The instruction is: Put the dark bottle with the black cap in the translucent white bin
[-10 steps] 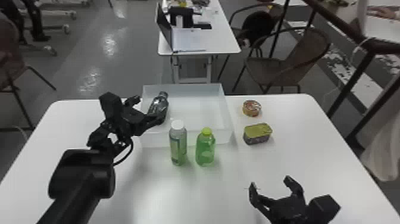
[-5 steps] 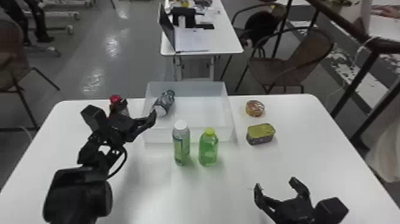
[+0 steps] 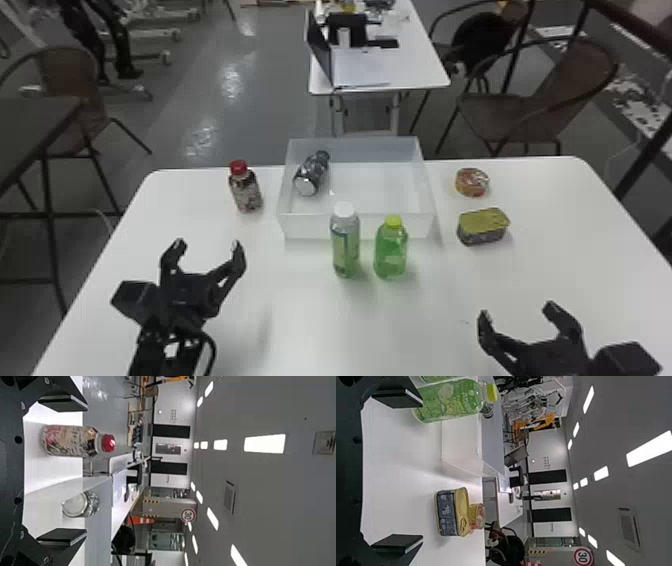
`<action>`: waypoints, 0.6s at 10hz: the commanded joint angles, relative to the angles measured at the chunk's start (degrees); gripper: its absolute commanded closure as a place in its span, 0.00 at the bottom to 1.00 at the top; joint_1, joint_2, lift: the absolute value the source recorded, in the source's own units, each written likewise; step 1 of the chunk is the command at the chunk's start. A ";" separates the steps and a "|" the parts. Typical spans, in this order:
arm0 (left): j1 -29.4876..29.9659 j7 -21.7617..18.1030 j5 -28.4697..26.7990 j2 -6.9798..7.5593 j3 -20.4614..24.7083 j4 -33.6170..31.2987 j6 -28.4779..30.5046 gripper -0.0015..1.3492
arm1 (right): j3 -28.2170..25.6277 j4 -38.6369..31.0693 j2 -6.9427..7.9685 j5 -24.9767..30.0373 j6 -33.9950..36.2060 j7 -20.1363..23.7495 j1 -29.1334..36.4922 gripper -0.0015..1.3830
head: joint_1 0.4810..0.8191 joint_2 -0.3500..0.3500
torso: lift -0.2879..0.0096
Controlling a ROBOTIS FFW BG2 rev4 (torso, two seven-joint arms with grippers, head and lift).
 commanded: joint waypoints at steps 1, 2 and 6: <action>6.23 1.43 -0.28 -2.26 1.99 -3.73 -2.11 0.14 | -0.51 -0.61 0.05 0.50 0.36 0.00 0.23 0.07 | 0.63 0.66 | 0.77; 10.00 3.71 -0.99 -3.20 2.26 -5.49 -2.28 0.14 | -0.51 -0.96 0.05 0.68 0.62 -0.09 0.32 0.07 | 0.63 0.68 | 0.77; 17.39 7.58 -4.41 -3.20 1.91 -5.93 -4.04 0.14 | -0.51 -2.98 0.05 0.76 1.59 -1.14 2.34 0.07 | 0.63 0.73 | 0.77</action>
